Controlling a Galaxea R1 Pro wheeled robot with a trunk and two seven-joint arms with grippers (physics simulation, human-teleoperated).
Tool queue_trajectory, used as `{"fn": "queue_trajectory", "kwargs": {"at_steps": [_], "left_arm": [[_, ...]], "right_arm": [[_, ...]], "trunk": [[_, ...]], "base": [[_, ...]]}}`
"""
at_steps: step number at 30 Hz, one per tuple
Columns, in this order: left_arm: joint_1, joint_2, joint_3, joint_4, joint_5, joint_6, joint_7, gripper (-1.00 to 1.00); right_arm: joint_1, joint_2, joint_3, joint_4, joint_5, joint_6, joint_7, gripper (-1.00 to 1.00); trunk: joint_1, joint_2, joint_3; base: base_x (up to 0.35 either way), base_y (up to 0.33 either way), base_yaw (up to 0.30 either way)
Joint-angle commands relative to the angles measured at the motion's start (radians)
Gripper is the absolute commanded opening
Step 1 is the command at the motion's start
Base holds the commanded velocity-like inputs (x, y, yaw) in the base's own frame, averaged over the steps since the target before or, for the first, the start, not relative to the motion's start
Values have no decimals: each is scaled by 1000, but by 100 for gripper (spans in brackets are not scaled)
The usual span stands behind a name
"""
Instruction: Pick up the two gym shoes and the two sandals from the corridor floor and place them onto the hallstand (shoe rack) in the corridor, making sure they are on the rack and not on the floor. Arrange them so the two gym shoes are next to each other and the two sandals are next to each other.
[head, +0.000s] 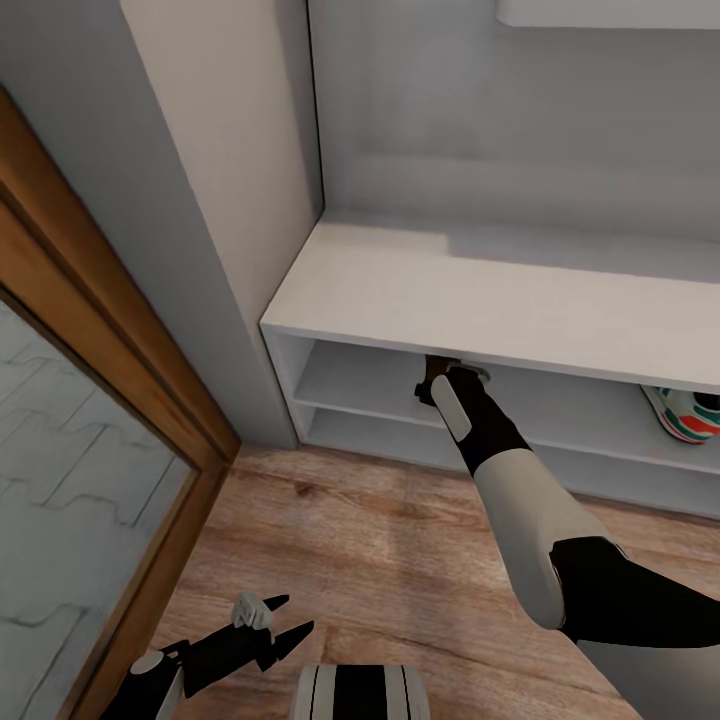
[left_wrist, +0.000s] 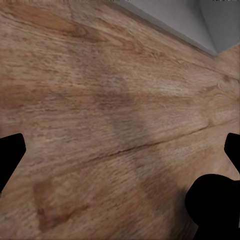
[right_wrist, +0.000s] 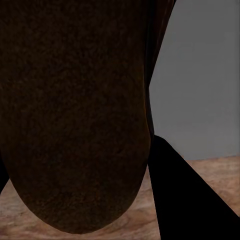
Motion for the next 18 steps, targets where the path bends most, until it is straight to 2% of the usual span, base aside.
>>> {"fn": "queue_trajectory", "kwargs": {"at_steps": [1,8,9,18], "left_arm": [[-1,-1,5,-1,-9,-4,-4,100],[-1,-2,5,-1,-9,-5,-5,100],[-1,-2,5,-1,-9,-4,-5,100],[-1,-1,5,-1,-9,-5,-5,100]], "right_arm": [[0,0,2,-1,-11,1,-12,-100],[0,0,2,-1,-11,2,-12,-100],[0,0,2,-1,-11,1,-12,100],[0,0,3,-1,-11,1,-11,100]], "trunk": [[0,0,-1],[0,0,-1],[0,0,-1],[0,0,-1]], "base": [[26,-12,0],[4,-2,0],[0,0,0],[0,0,0]]}}
